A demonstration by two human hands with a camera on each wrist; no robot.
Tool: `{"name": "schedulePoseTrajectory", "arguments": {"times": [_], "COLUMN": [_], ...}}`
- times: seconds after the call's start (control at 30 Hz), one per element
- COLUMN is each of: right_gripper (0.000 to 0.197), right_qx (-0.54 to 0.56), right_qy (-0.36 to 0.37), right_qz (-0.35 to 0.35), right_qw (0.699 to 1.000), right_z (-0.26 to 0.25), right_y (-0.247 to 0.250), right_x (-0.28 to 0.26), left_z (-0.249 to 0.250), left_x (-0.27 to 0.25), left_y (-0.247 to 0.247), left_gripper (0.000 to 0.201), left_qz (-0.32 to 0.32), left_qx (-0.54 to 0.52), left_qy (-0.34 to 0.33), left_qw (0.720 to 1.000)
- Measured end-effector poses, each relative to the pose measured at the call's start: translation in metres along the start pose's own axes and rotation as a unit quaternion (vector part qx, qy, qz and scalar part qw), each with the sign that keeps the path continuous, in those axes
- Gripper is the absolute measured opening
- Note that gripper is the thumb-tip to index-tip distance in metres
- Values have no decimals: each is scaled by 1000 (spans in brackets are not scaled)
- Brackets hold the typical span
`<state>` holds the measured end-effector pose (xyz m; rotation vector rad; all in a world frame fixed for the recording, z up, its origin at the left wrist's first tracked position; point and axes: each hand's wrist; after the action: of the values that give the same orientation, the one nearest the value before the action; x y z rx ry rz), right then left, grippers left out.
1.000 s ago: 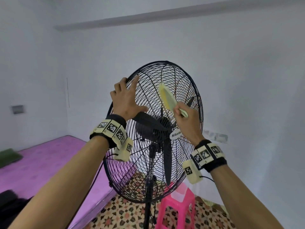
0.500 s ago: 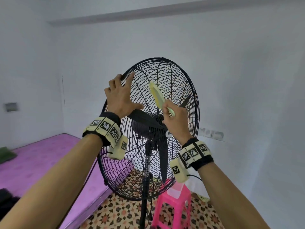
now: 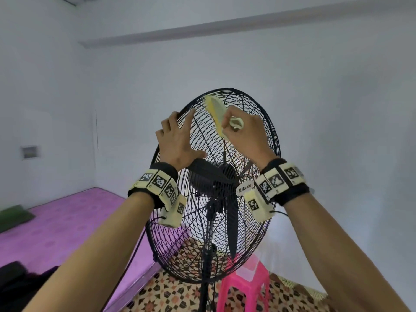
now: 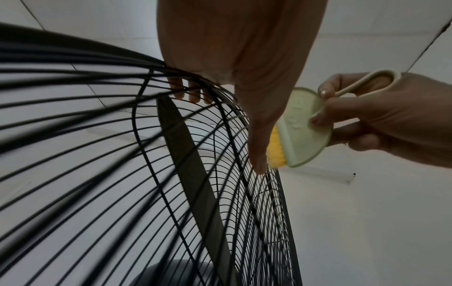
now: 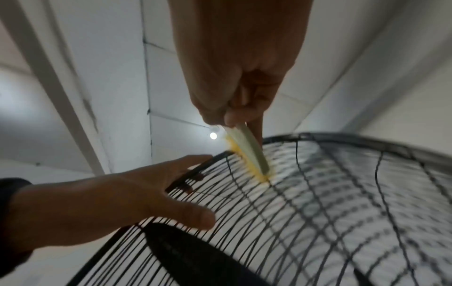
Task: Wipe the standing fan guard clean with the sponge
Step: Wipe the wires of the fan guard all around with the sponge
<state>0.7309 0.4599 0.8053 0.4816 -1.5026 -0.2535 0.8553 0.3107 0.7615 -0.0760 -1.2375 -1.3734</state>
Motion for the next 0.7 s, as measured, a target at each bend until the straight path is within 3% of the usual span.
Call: {"name": "schedulePoseTrajectory", "arguments": {"times": [0.1, 0.2, 0.3, 0.43, 0.6, 0.7], "right_gripper": [16, 11, 10, 26, 21, 26], "right_qx": [-38, 2, -18, -87, -42, -85], "right_qy": [-22, 32, 61, 6, 76, 23], "right_qz": [-57, -12, -27, -85, -45, -94], "right_qw": [997, 999, 998, 993, 995, 992], "right_z": [-4, -15, -15, -11, -20, -23], "right_y": [17, 13, -1, 5, 1, 6], "right_x": [13, 22, 18, 22, 13, 19], "left_z": [-5, -4, -1, -1, -2, -1], "left_x": [1, 1, -1, -1, -1, -2], "left_y": [2, 1, 0, 1, 1, 2], "left_gripper": [129, 129, 128, 127, 128, 128], "left_qz": [2, 1, 1, -2, -5, -7], "left_qx": [1, 4, 2, 2, 0, 9], "left_qy": [5, 5, 1, 3, 5, 4], "left_qw": [1000, 1000, 1000, 1000, 1000, 1000]}}
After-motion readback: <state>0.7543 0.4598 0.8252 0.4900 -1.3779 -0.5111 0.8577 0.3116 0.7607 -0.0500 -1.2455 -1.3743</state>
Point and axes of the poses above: each hand's wrist, its own x-axis towards the middle knuckle, its own y-axis out of the back of the hand, z = x × y, and after that the axes turned 12 degrees about y, right-handed
